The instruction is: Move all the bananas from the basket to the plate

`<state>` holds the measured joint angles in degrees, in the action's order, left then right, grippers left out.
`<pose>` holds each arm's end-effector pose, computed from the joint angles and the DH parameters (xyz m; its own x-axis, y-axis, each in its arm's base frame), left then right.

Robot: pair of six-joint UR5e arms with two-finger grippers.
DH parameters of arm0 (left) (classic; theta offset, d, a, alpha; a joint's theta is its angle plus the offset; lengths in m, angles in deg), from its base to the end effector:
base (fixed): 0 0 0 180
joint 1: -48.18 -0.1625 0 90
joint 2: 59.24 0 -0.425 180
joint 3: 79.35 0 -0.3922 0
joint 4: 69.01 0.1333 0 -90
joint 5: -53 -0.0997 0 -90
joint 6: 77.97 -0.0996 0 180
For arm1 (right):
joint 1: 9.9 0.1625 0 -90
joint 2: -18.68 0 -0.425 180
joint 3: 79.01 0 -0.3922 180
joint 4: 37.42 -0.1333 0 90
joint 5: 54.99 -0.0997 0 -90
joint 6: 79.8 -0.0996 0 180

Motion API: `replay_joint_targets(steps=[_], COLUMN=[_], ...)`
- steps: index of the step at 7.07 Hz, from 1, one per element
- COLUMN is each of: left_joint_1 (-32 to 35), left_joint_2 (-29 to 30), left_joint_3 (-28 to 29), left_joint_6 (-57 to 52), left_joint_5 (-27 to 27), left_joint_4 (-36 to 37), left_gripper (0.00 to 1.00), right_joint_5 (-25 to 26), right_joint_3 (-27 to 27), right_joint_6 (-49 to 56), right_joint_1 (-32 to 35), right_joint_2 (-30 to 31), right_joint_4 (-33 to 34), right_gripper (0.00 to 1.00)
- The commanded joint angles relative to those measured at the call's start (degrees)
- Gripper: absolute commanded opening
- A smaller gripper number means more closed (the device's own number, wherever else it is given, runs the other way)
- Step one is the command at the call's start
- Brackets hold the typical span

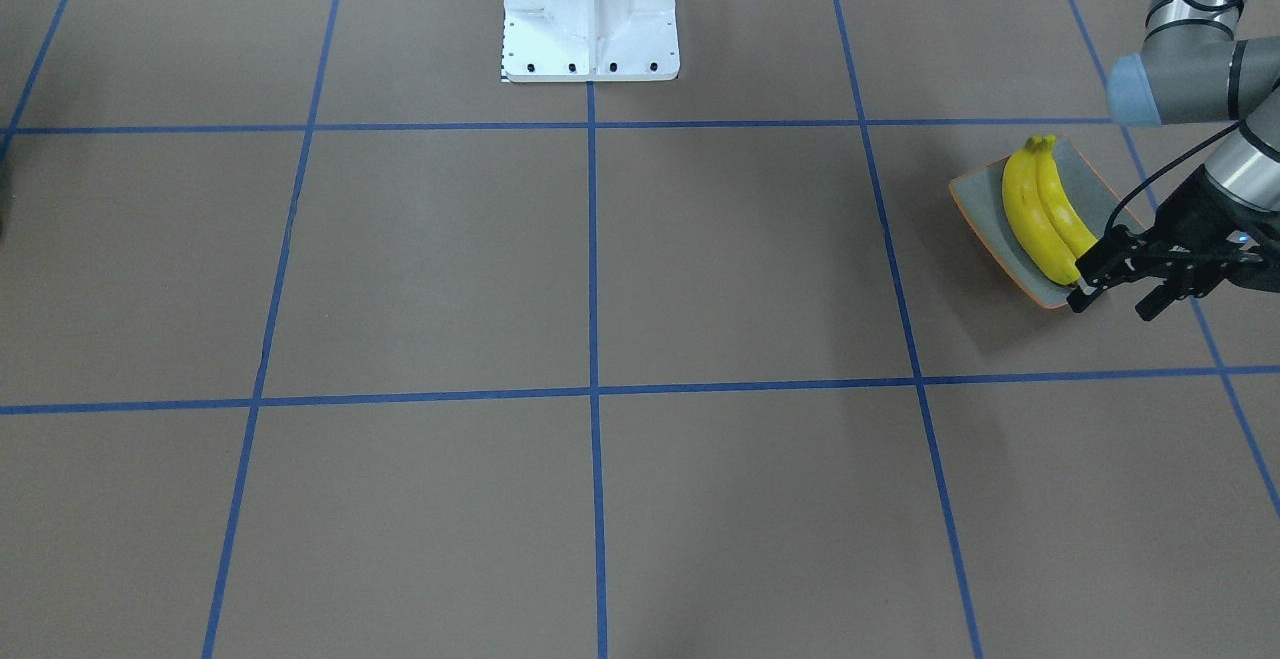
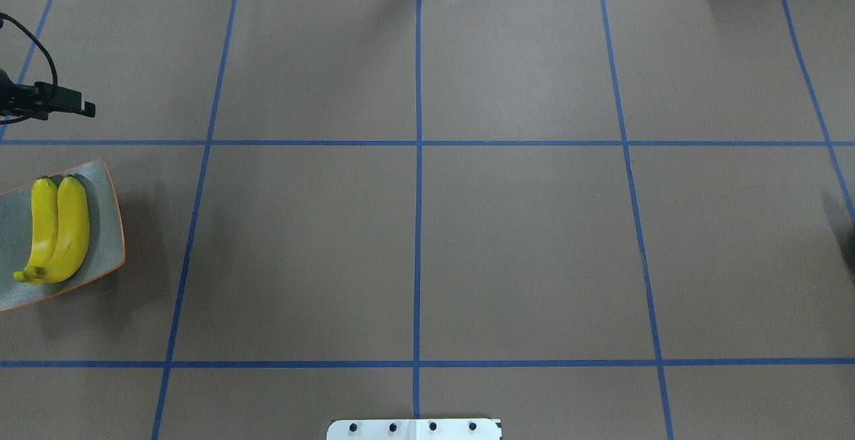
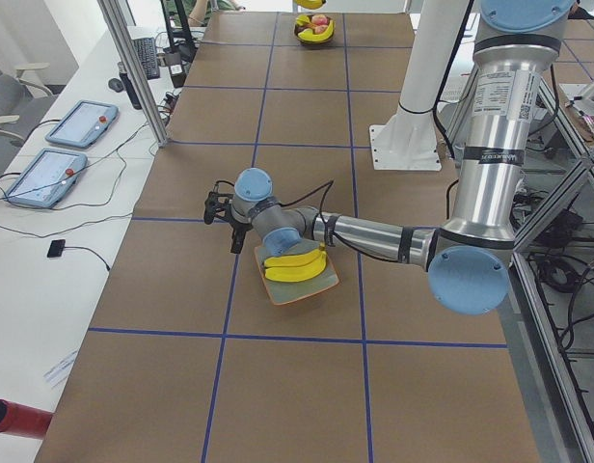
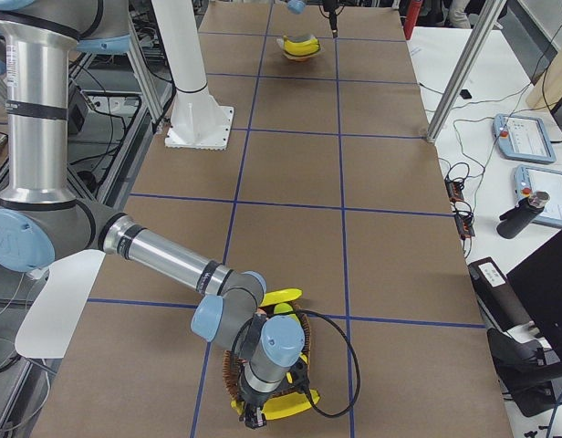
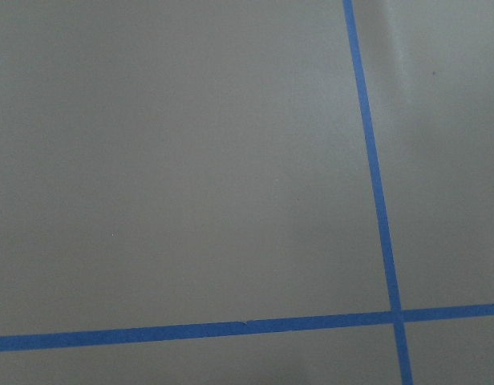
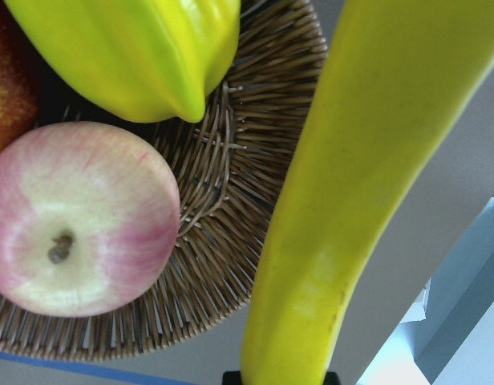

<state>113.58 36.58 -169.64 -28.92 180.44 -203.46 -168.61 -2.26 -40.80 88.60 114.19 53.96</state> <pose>0.1659 -0.5372 0.5168 0.5448 0.0601 -0.8364 0.2243 0.9506 0.2145 0.1504 -0.3746 0.8317 0.7757 -0.3731 0.5090 0.4496 0.8927 -0.0309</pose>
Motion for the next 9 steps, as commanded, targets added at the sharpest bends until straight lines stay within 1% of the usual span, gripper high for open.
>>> replay_joint_targets(steps=[1,2,4,5,6,7,8,9], left_joint_1=[-0.19,-0.89,-1.86,-1.86,-1.86,-1.86,-2.3,-3.69], left_joint_2=[0.15,1.37,2.08,2.43,3.65,5.06,7.59,10.14], left_joint_3=[0.38,0.55,0.73,0.73,0.99,0.91,0.82,0.82], left_joint_6=[0.61,2.96,5.36,5.62,7.28,9.82,14.02,18.24], left_joint_5=[0.09,0.09,0.09,0.09,0.17,0.35,0.35,0.26], left_joint_4=[0.15,0.24,0.07,0.15,0.24,0.24,0.24,0.07], left_gripper=[1.0,1.0,1.0,1.0,1.0,1.0,1.0,1.0], right_joint_5=[-0.29,-0.9,-7.03,-9.41,-12.04,-16.16,-19.42,-22.5], right_joint_3=[5.49,4.99,5.51,5.25,5.68,6.73,7.18,10.14], right_joint_6=[-0.68,-1.12,-1.21,-1.99,-7.13,-11.45,-16.63,-23.9], right_joint_1=[1.08,0.04,-2.42,-5.57,-8.56,-11.81,-15.58,-19.53], right_joint_2=[-2.5,-7.48,-15.67,-19.62,-23.23,-24.66,-27.54,-28.27], right_joint_4=[2.83,5.8,13.09,15.99,18.02,18.04,18.04,17.78], right_gripper=[0.0,0.0,0.0,0.0,0.0,0.0,0.0,0.0])
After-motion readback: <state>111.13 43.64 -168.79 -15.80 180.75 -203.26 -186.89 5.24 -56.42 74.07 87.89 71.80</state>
